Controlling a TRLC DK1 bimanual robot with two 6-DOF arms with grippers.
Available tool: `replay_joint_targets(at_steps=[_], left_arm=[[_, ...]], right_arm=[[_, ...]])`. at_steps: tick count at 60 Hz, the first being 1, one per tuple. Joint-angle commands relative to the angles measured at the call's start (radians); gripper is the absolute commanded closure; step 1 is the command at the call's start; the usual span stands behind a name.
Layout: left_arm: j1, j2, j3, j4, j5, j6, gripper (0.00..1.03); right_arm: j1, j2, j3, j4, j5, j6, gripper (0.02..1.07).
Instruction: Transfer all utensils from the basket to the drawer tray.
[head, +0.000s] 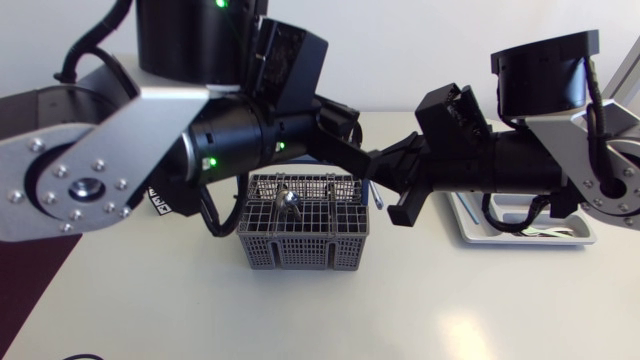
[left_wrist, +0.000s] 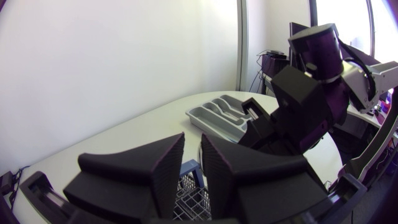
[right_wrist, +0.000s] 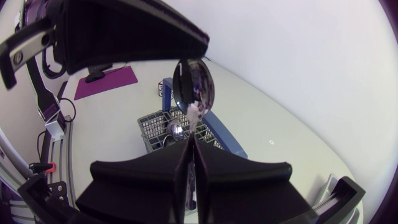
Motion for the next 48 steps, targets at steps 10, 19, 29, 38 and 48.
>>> replay_joint_targets(at_steps=[10,19,29,38,48], left_arm=[[0.106,-0.017,0.111,-0.053,0.020,-0.028,0.55],[0.171,-0.051,0.114,-0.114,0.040,0.007,0.55],[0.226,-0.077,0.092,-0.189,0.045,0.031,0.55],[0.266,-0.091,0.056,-0.244,0.068,0.042,0.55],[0.284,-0.117,0.005,-0.258,0.075,0.051,0.55]], right_arm=[[-0.115,-0.014,0.011,-0.105,-0.095,-0.067,1.02],[-0.270,-0.016,0.028,-0.220,-0.198,-0.205,1.01],[-0.484,0.030,0.052,-0.349,-0.286,-0.432,1.01],[-0.651,0.127,0.106,-0.538,-0.329,-0.717,1.01],[-0.827,0.240,0.173,-0.665,-0.324,-1.003,1.02]])
